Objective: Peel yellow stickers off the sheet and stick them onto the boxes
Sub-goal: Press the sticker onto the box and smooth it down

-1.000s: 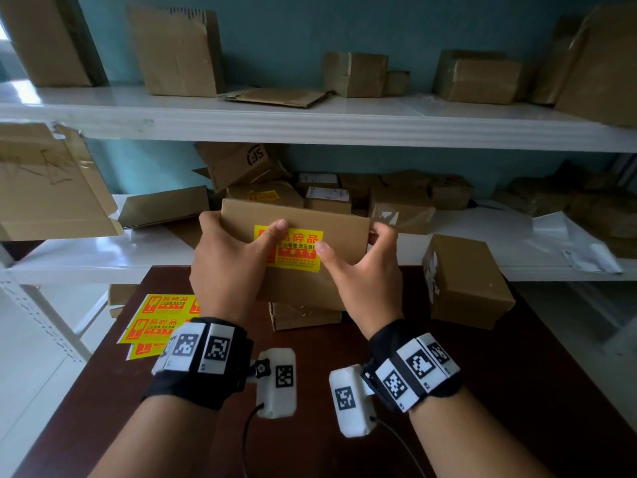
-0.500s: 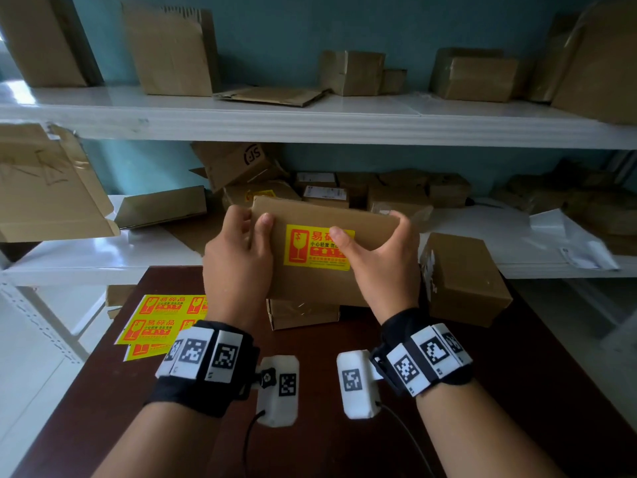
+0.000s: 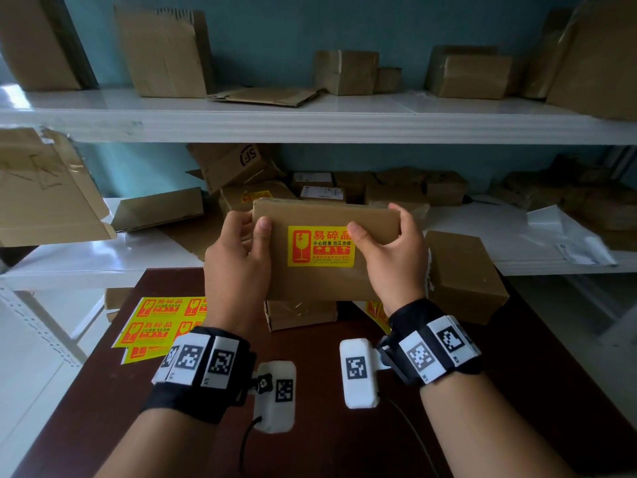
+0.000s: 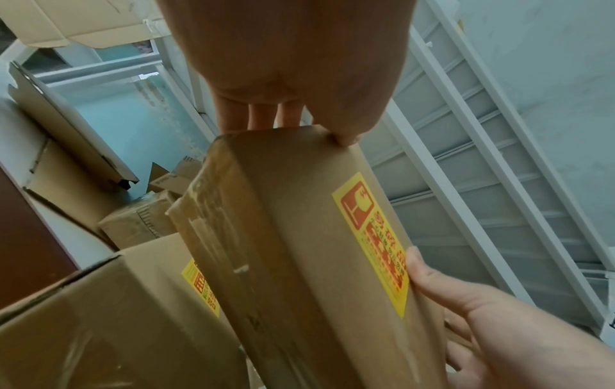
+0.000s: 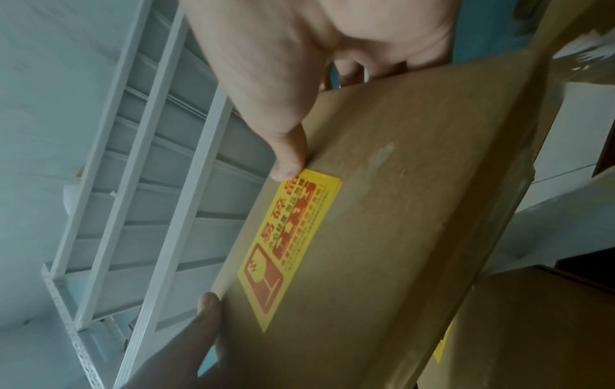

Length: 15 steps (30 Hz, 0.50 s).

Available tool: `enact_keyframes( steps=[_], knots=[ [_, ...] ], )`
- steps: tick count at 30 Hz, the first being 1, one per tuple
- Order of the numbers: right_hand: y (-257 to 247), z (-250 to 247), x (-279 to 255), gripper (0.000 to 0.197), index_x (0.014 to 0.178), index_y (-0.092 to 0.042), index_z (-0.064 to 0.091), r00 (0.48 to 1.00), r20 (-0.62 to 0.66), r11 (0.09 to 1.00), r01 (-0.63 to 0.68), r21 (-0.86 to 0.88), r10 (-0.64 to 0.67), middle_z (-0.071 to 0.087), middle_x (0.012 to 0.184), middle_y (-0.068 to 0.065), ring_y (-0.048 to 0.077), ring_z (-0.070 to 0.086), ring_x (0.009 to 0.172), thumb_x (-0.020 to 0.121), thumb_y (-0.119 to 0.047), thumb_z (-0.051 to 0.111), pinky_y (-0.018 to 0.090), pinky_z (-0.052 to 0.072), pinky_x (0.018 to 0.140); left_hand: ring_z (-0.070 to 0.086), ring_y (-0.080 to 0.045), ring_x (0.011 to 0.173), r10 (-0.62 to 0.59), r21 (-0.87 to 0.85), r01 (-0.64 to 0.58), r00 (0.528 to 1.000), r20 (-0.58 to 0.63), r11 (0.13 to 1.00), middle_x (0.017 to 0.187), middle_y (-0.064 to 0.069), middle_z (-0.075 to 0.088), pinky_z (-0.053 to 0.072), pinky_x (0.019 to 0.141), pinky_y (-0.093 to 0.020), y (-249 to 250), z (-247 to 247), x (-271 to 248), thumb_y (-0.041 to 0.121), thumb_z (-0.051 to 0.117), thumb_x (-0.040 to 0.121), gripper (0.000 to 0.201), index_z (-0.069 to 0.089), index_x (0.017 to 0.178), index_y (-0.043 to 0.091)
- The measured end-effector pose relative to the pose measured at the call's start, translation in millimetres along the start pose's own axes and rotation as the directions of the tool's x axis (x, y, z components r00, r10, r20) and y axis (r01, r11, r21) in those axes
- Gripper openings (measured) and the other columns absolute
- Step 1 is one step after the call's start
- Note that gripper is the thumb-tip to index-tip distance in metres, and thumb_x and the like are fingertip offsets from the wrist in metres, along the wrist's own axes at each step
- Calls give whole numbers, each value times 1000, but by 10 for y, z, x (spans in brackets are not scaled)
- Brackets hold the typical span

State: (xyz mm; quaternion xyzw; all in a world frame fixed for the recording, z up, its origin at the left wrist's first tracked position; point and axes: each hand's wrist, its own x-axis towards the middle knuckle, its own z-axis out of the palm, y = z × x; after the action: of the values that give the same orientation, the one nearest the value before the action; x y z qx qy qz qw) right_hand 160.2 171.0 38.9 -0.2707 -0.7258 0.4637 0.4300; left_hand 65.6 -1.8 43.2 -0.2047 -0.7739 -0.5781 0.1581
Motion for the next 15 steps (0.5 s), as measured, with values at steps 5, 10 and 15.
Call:
enact_keyframes(
  steps=[5, 10, 15],
  knots=[
    [61, -58, 78, 73, 144, -31, 48, 1000, 20, 997, -4, 83, 2, 68, 119, -5, 10, 68, 103, 80, -59, 69, 40, 60, 89, 65, -5, 109, 13, -146, 5, 992, 124, 989, 119, 10, 69, 57, 88, -40, -95, -105, 125, 56, 56, 92, 36, 60, 123, 39],
    [88, -112, 166, 62, 137, -36, 52, 995, 80, 978, -67, 198, 52, 69, 118, -6, 13, 69, 105, 81, -50, 76, 46, 59, 91, 60, -24, 121, -74, -340, 285, 852, 518, 896, 137, 3, 56, 60, 81, -48, -24, -175, 140, 49, 75, 81, 64, 38, 132, 48],
    [46, -124, 174, 83, 156, -31, 26, 989, 122, 994, -94, 57, 87, 52, 146, -3, 16, 55, 128, 88, -55, 66, 47, 49, 107, 61, -21, 112, -142, -267, 308, 855, 499, 913, 133, -4, 51, 61, 76, -33, -28, -121, 120, 38, 80, 70, 89, 24, 139, 45]
  ],
)
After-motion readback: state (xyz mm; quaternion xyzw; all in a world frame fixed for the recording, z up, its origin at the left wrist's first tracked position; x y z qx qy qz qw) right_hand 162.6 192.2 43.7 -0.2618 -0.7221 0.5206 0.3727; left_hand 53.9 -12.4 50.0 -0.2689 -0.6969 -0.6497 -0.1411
